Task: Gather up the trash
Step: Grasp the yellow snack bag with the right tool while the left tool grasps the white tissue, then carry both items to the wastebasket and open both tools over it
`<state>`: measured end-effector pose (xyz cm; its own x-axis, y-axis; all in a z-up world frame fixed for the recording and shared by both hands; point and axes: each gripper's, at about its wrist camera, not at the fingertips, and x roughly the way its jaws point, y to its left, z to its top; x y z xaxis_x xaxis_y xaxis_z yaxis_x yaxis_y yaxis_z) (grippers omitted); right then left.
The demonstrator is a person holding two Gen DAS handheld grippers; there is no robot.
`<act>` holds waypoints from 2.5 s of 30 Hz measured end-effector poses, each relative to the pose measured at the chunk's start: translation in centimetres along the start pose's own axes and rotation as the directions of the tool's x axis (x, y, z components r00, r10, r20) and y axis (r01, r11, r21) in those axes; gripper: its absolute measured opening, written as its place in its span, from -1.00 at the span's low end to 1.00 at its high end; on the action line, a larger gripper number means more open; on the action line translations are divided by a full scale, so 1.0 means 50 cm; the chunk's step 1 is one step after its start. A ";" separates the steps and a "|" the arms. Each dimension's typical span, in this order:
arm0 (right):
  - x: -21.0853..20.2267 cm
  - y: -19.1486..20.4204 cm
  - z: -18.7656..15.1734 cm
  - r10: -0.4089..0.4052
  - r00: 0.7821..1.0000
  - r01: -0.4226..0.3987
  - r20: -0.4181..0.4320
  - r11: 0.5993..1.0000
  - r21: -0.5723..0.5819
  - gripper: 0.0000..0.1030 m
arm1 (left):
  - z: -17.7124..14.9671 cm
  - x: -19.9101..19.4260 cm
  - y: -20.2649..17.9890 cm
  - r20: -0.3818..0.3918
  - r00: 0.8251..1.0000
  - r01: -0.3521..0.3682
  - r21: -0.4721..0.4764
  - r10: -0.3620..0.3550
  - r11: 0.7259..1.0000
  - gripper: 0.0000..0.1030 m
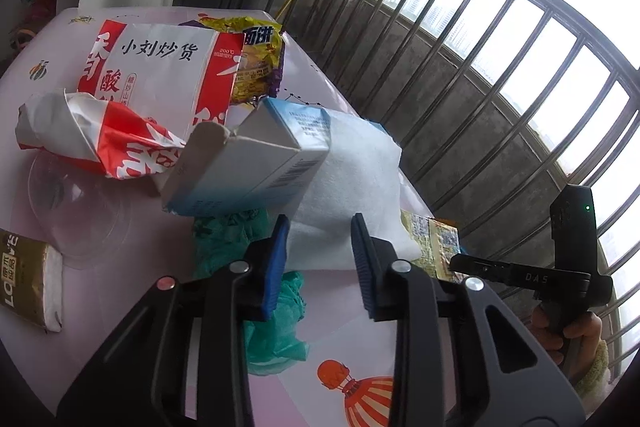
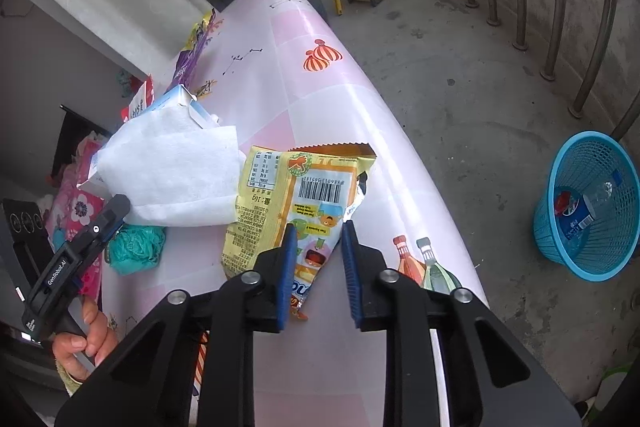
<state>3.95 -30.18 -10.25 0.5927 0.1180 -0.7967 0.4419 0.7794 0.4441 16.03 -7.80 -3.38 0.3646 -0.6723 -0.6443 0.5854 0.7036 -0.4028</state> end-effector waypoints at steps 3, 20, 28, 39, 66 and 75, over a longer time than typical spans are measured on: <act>0.002 -0.002 0.000 0.007 1.000 -0.007 -0.003 1.000 0.009 -0.76 | -0.005 -0.001 -0.003 -0.006 1.000 0.002 -0.001 -0.002 1.000 -0.60; -0.053 -0.011 -0.011 0.026 0.998 -0.027 0.059 1.000 0.015 -0.93 | -0.020 -0.076 -0.038 0.057 0.996 0.072 0.033 -0.074 0.997 -0.99; -0.098 -0.009 -0.023 0.039 0.994 -0.040 0.102 0.999 0.007 -0.94 | -0.018 -0.132 -0.068 0.116 0.987 0.106 0.056 -0.112 0.993 -1.00; -0.172 -0.021 -0.043 0.052 0.983 -0.053 0.178 0.999 0.002 -0.94 | -0.018 -0.197 -0.116 0.180 0.974 0.120 0.091 -0.135 0.989 -1.00; -0.254 -0.338 -0.094 -0.160 0.949 0.057 0.273 0.935 0.350 -0.94 | 0.009 -0.047 -0.328 0.019 0.959 0.271 0.215 -0.282 0.938 -1.00; 0.048 -0.528 -0.220 -0.295 0.950 0.310 -0.105 0.840 0.446 -0.88 | -0.009 -0.001 -0.296 -0.015 0.975 0.219 0.200 -0.220 0.955 -1.00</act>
<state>-13.71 -43.69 -28.38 0.3615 -0.0533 -0.9308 0.8552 0.4168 0.3082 7.03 -18.08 2.35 0.2155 -0.8072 -0.5495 0.7838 0.4786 -0.3958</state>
